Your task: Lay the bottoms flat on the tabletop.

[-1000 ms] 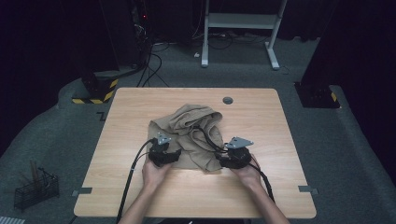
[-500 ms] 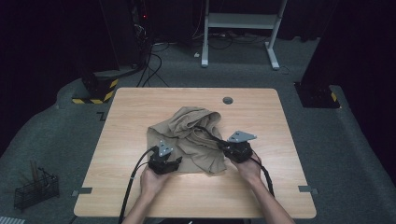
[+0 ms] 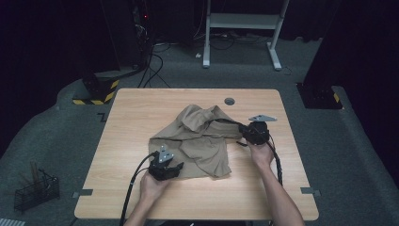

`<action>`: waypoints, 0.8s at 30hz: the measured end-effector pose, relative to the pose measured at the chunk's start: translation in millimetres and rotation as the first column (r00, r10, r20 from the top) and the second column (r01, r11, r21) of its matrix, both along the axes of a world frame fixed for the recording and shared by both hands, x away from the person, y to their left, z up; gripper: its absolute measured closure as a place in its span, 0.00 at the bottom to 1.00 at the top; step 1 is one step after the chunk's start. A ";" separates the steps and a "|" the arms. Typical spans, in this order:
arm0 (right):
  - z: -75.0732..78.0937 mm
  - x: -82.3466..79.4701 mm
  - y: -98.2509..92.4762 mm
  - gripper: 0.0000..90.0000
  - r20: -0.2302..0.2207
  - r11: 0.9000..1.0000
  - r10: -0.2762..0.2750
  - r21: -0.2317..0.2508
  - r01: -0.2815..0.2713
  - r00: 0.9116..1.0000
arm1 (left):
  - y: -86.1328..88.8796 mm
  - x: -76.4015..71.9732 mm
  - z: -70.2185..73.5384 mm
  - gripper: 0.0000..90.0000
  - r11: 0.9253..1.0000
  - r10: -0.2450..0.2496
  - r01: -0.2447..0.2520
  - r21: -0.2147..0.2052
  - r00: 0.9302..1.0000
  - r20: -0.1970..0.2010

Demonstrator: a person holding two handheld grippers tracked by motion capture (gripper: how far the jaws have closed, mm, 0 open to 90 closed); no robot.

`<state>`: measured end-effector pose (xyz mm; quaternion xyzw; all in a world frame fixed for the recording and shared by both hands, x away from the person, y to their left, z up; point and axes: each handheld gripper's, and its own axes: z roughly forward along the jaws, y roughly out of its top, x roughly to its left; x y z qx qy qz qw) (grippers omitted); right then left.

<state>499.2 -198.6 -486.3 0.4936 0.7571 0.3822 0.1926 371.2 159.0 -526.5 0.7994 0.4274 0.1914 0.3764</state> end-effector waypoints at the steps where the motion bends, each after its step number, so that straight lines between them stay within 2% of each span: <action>1: -5.1 3.9 -0.4 0.89 -0.019 1.000 -0.011 0.002 0.011 1.000 | 0.0 0.0 0.0 0.49 1.000 0.000 0.000 0.000 1.000 0.000; 3: -9.1 7.7 -0.4 0.87 -0.014 1.000 -0.024 0.009 0.024 1.000 | 0.1 0.1 0.1 0.49 1.000 0.000 0.000 -0.002 1.000 -0.001; 5: -8.8 8.1 0.3 0.78 -0.005 1.000 -0.030 0.006 0.030 1.000 | 1.1 0.5 0.3 0.49 1.000 -0.002 0.002 -0.005 1.000 -0.005; 8: -2.1 0.1 -2.2 0.65 0.002 0.999 -0.048 0.016 0.048 0.999 | 2.2 1.4 0.7 0.48 1.000 -0.004 0.004 -0.020 1.000 -0.015; 9: 1.3 -5.4 -3.1 0.62 0.024 0.999 -0.046 0.015 0.045 0.999 | 0.7 1.6 1.2 0.46 1.000 -0.001 0.000 -0.017 1.000 -0.021; 11: 8.2 -18.9 -5.2 0.59 0.061 0.999 -0.040 0.014 0.039 0.997 | -5.9 2.7 3.7 0.42 0.999 0.009 -0.008 0.049 1.000 -0.016; 14: 12.3 -37.3 -8.5 0.58 0.061 1.000 -0.003 0.015 0.002 0.998 | -9.1 6.6 8.9 0.38 0.999 0.013 -0.012 0.050 1.000 -0.005; 16: 10.9 -48.8 -8.3 0.59 0.052 1.000 0.028 -0.014 -0.028 0.998 | -10.1 10.7 14.6 0.36 0.998 0.023 -0.023 0.051 1.000 0.012; 18: 7.8 -58.7 -7.1 0.60 0.031 0.998 0.060 -0.006 -0.060 0.998 | -11.3 14.1 20.8 0.36 0.999 0.035 -0.036 0.039 0.999 0.028; 21: 3.1 -69.6 -2.3 0.62 0.011 0.995 0.095 -0.023 -0.094 0.995 | -12.8 19.2 31.0 0.35 0.997 0.044 -0.048 0.067 0.997 0.063; 24: -0.1 -77.1 6.1 0.65 -0.012 0.989 0.146 -0.028 -0.146 0.989 | -13.6 26.8 40.1 0.34 0.993 0.066 -0.075 0.093 0.993 0.096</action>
